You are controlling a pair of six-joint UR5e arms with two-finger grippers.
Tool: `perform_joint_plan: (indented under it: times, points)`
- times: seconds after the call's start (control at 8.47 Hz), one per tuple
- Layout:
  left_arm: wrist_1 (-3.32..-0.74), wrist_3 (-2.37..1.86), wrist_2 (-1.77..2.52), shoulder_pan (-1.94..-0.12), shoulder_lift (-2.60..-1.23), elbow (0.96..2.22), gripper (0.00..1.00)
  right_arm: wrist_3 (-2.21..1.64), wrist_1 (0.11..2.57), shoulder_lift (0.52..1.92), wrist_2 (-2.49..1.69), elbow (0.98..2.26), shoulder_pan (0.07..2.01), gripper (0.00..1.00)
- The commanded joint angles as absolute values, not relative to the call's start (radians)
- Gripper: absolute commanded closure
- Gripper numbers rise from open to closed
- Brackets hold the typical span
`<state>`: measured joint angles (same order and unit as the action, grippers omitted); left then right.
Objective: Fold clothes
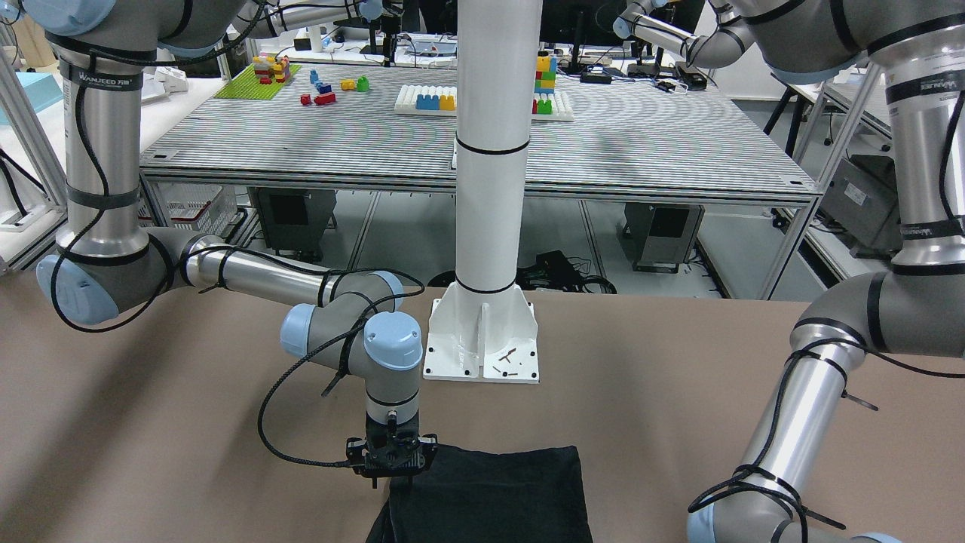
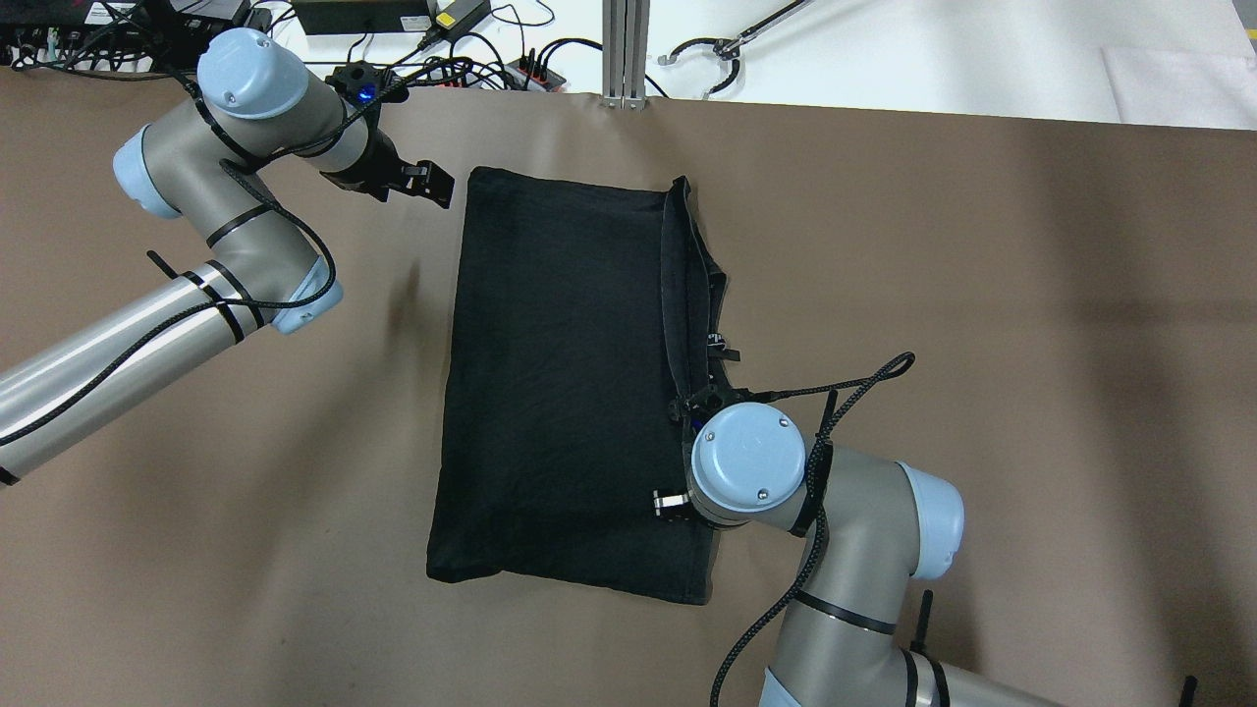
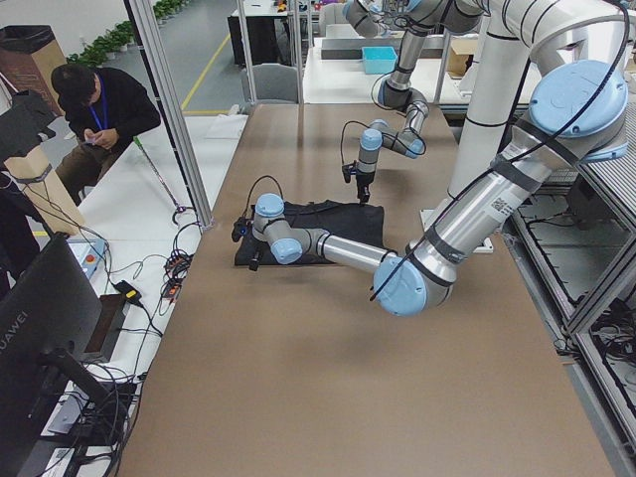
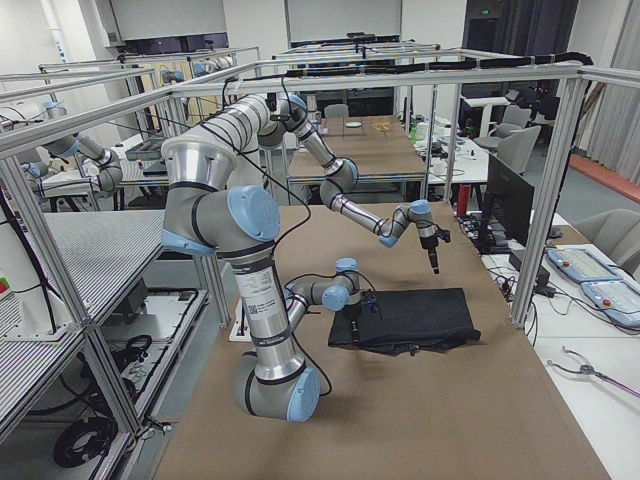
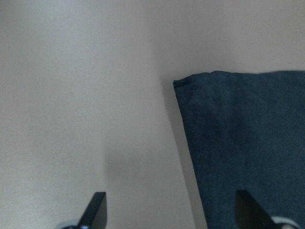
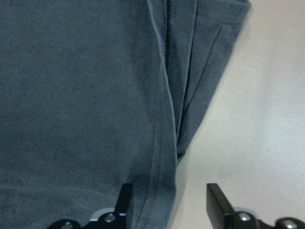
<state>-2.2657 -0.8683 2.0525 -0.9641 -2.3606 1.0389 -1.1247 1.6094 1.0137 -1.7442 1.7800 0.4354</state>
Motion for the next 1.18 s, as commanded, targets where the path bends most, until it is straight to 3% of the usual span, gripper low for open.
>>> perform_joint_plan:
  times: [0.0, 0.35, 0.59, 1.06]
  points:
    - [-2.266, -0.871, 2.052, -0.963, -2.361, 1.042, 0.06, -1.124, 1.611, 0.964, -1.744, 1.743, 0.463, 0.08]
    - [-2.266, -0.873, 2.052, -0.963, -2.361, 1.042, 0.06, -1.099, 1.603, 0.804, -1.746, 1.509, 0.57, 0.07]
    - [-2.266, -0.871, 2.052, -0.957, -2.362, 1.04, 0.06, -1.068, 1.487, 0.799, -1.746, 1.393, 0.603, 0.07]
    - [-2.264, -0.868, 2.052, -0.956, -2.365, 1.034, 0.06, -1.069, 1.459, 0.799, -1.746, 1.381, 0.604, 0.07]
